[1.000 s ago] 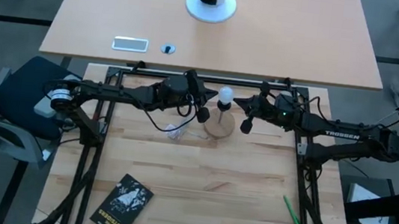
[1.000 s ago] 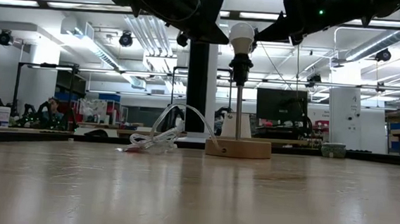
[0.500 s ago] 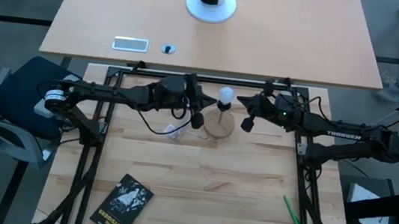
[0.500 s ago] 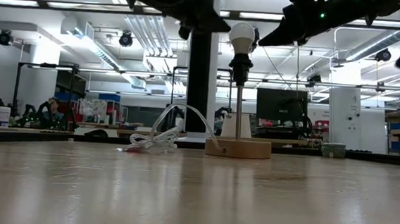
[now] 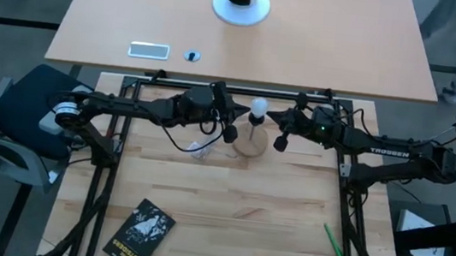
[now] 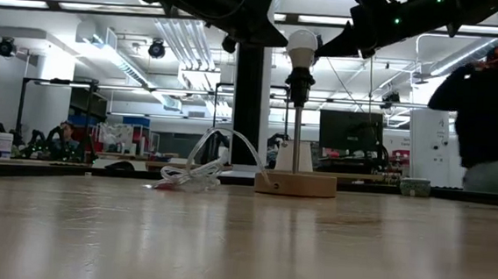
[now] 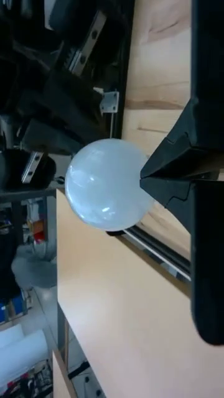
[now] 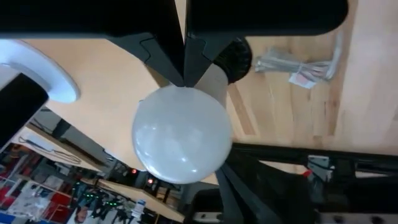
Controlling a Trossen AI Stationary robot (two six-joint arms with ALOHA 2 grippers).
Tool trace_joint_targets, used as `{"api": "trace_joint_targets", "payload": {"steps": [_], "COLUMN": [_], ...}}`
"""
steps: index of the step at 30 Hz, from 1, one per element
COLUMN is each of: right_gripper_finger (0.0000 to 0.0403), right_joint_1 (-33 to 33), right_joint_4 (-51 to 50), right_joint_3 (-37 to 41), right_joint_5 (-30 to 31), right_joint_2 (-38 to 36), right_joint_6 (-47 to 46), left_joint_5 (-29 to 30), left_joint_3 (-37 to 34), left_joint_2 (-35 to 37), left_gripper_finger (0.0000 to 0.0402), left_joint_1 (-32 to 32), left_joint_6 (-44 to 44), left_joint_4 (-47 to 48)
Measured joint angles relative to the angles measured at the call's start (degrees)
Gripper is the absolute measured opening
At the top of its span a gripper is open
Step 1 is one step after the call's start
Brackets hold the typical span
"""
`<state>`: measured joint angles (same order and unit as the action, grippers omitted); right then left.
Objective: Screw lightbulb
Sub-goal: Insert the lightbulb into the lamp
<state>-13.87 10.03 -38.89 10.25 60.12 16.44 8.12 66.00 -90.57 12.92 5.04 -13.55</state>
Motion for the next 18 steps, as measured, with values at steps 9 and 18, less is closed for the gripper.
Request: {"api": "trace_joint_targets", "payload": {"steps": [9,18], "right_gripper_finger": [0.0000,0.0000], "right_joint_1": [1.70,0.06], "right_joint_4": [-0.06,-1.65], "right_joint_3": [0.00,0.00], "right_joint_5": [0.08,7.55], "right_joint_2": [-0.11,-0.31], "right_joint_6": [-0.38,2.34], "left_joint_5": [0.51,0.40], "left_joint_3": [0.00,-0.02], "left_joint_2": [-0.17,0.33], "left_gripper_finger": [0.0000,0.0000], "left_joint_1": [0.20,-0.17], "left_joint_6": [-0.11,-0.59], "left_joint_4": [0.52,2.25]}}
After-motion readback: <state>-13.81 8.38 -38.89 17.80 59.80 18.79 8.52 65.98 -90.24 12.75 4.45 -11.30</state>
